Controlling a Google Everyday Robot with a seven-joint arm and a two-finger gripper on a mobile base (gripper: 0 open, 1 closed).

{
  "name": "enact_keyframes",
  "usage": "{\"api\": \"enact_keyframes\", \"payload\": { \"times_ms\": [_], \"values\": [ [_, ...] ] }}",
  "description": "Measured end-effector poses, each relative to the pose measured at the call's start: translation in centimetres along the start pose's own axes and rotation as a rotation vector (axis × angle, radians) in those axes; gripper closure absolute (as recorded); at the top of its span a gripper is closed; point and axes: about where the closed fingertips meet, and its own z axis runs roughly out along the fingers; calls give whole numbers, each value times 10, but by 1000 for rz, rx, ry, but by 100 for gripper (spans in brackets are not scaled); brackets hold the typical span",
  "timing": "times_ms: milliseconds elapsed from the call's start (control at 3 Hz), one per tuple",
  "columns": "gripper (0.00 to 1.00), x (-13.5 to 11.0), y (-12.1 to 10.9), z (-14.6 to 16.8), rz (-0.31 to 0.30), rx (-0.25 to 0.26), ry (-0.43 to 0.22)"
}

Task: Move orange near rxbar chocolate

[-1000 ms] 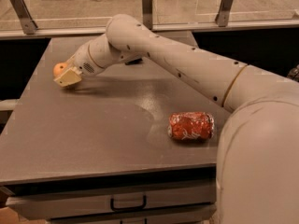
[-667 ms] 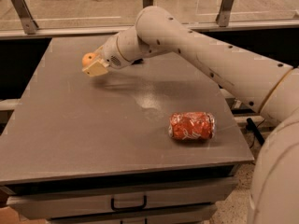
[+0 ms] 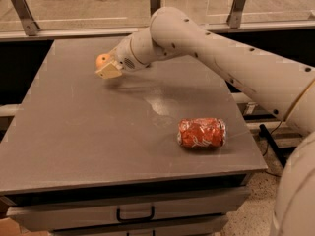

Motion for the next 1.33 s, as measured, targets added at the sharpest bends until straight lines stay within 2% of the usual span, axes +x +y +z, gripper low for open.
{"api": "enact_keyframes", "payload": {
  "times_ms": [333,667,1333],
  "values": [
    [100,19,-23,-29,6,79,11],
    [100,41,-39,-50,21,114,17],
    [100,74,-75,-80,48,126,8]
  ]
}}
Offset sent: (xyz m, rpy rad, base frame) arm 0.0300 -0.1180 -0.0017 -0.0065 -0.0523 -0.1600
